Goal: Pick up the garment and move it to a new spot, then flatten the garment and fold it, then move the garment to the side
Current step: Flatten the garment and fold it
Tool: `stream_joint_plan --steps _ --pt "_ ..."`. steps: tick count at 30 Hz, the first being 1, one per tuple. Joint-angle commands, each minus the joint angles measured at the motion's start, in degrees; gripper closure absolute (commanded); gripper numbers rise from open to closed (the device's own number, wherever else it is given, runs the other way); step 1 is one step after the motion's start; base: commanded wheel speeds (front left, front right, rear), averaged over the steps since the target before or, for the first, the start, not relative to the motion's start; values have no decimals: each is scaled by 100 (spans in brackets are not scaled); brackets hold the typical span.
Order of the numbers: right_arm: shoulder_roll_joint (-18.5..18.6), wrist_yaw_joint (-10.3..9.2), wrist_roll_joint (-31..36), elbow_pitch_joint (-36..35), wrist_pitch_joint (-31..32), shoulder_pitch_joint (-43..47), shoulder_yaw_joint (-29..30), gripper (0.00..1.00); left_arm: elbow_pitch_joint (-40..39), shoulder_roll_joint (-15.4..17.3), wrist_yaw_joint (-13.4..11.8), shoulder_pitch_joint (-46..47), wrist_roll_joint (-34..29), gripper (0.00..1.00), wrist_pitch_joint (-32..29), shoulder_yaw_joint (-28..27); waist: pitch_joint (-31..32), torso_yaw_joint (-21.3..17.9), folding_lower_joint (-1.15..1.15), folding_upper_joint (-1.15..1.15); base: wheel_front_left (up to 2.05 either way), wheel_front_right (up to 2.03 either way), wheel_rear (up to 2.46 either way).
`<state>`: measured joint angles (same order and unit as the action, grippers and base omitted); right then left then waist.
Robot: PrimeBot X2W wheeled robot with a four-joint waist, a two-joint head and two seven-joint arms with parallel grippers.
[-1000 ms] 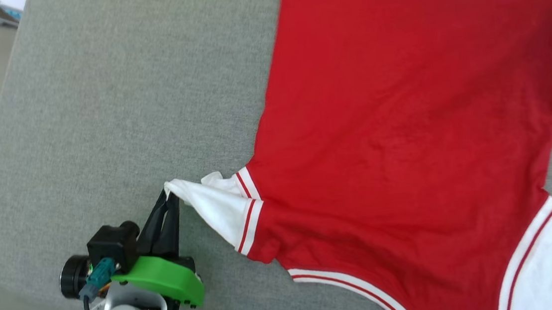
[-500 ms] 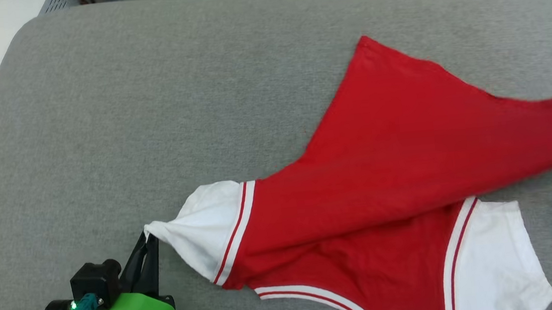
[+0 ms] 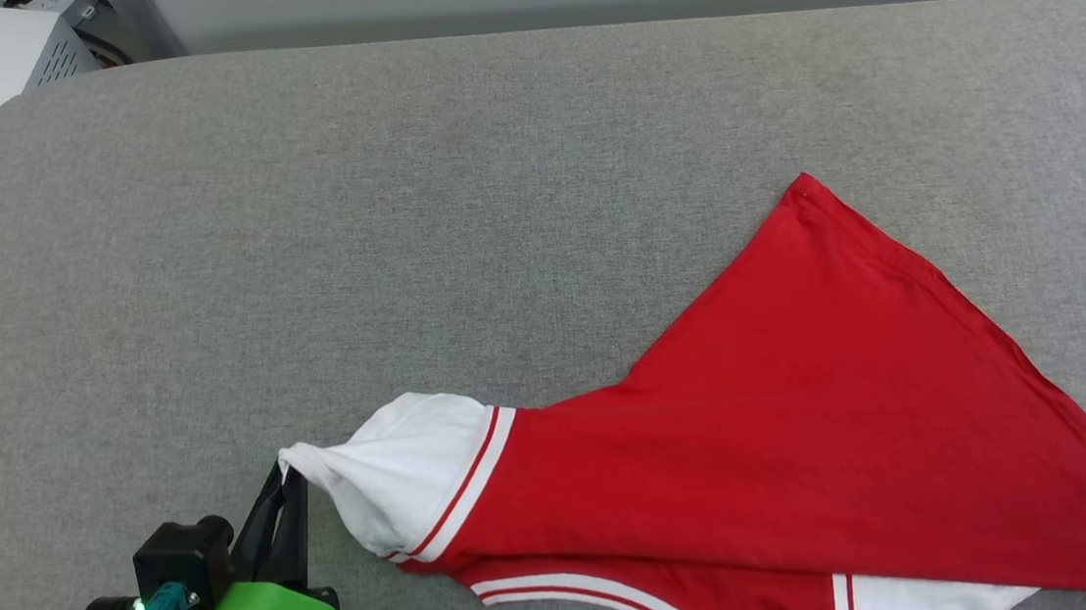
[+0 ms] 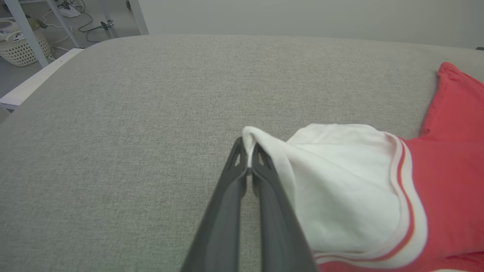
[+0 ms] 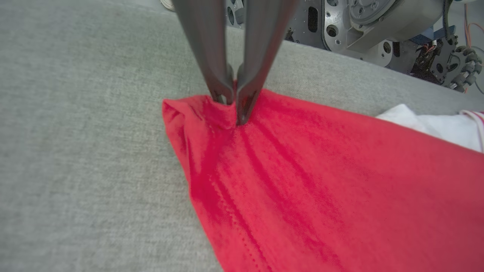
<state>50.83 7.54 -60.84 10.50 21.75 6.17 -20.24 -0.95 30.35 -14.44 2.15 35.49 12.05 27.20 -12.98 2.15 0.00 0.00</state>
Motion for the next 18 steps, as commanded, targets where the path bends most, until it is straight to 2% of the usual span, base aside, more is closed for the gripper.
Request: stream_joint_plan --steps 1,7,12,15,18 --pt "-180 -5 87 69 -71 85 76 0 2 36 -49 -29 66 100 -4 -22 2 -20 0 0 0 0 0" --pt "-191 -5 333 -439 -293 -184 955 0 -21 36 -79 -36 68 100 -6 -10 33 -32 0 0 0 0 0" --pt "-42 -5 602 -1179 -9 -748 1554 0 -96 -1 -91 82 23 100 -18 32 -96 55 0 0 0 0 0" --pt "-56 -5 802 -1577 415 -1354 1586 0 -129 -53 -69 233 -31 100 -34 96 -247 171 0 0 0 0 0" --pt "-108 -5 1015 -1815 1013 -2118 1254 0 -125 -105 -21 422 -81 100 -37 148 -418 295 0 0 0 0 0"
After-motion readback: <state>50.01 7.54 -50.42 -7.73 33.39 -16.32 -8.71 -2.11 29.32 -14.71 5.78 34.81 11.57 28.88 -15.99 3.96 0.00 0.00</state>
